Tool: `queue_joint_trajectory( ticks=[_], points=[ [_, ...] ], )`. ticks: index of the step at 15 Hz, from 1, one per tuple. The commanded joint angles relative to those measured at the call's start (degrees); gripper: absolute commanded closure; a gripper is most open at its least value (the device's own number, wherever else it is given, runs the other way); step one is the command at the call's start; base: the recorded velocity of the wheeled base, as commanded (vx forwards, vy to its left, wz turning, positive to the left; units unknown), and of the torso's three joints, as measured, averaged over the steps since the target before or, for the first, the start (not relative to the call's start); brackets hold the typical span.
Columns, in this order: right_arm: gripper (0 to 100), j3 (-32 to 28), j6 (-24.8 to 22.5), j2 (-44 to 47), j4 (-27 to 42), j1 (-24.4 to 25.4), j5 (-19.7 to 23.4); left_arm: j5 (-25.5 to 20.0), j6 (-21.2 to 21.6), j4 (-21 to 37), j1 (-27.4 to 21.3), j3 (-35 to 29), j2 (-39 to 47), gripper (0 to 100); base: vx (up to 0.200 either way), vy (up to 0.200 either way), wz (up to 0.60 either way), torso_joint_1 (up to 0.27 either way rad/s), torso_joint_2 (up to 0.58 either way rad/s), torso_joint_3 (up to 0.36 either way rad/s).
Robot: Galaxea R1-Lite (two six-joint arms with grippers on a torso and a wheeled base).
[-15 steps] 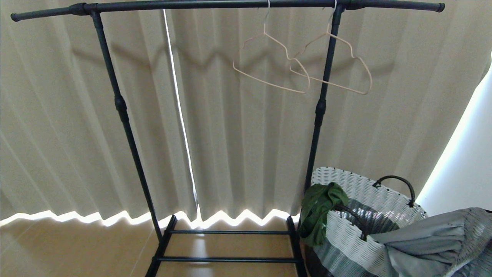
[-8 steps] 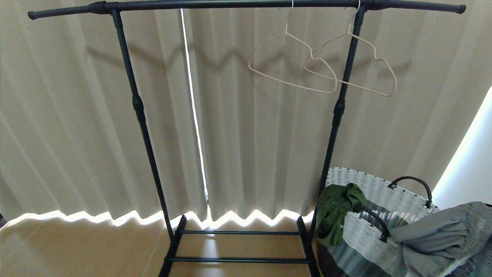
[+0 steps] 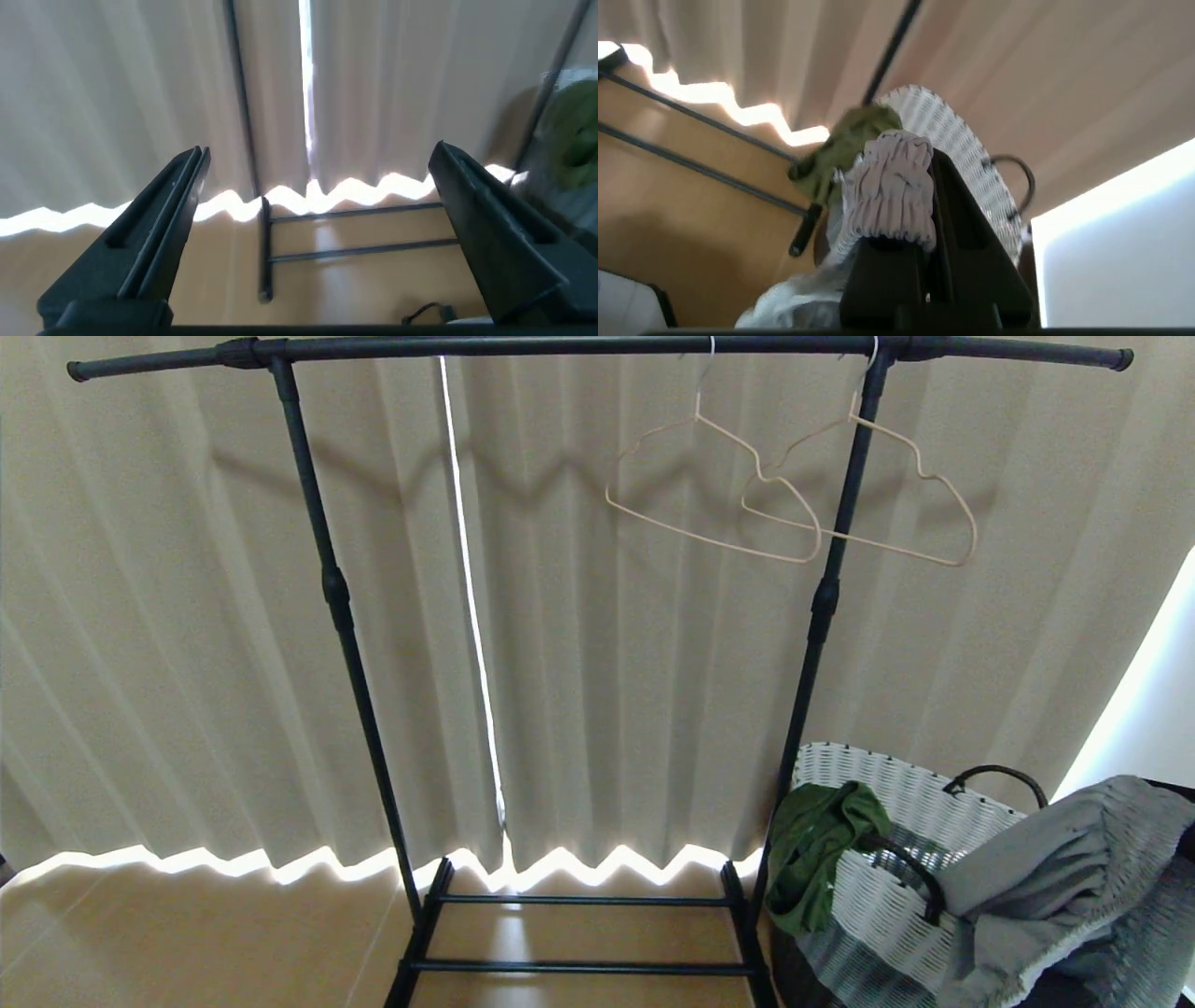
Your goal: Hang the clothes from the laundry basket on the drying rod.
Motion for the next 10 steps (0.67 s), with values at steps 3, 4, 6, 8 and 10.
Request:
queue_joint_trajectory(
  ticks=[3,4,6,8,10],
  points=[
    [100,-5.3,0.3,4.7,-0.4,6.4,1.5,-8.9,-1.0,-2.2,-0.3,-7.2,2.7,0,0.0,0.0,0.0,0.0,0.0,0.0],
    [100,-7.0,1.0,6.6,-0.6,9.1,2.2,-9.6,-0.9,-2.4,-0.3,-12.2,9.5,0,0.0,0.0,0.0,0.0,0.0,0.0],
    [100,-10.4,4.5,8.9,-0.8,13.4,2.6,-9.7,-0.9,-2.5,-0.9,-19.1,20.6,0,0.0,0.0,0.0,0.0,0.0,0.0],
    [100,-13.3,9.7,10.7,-0.7,15.7,5.1,-9.6,-1.0,-6.1,-5.2,-25.4,32.9,0,0.0,0.0,0.0,0.0,0.0,0.0],
    [100,-15.6,10.8,11.6,-0.8,16.0,8.7,-9.6,-1.3,-11.2,-12.4,-28.4,41.8,0,0.0,0.0,0.0,0.0,0.0,0.0]
  ],
)
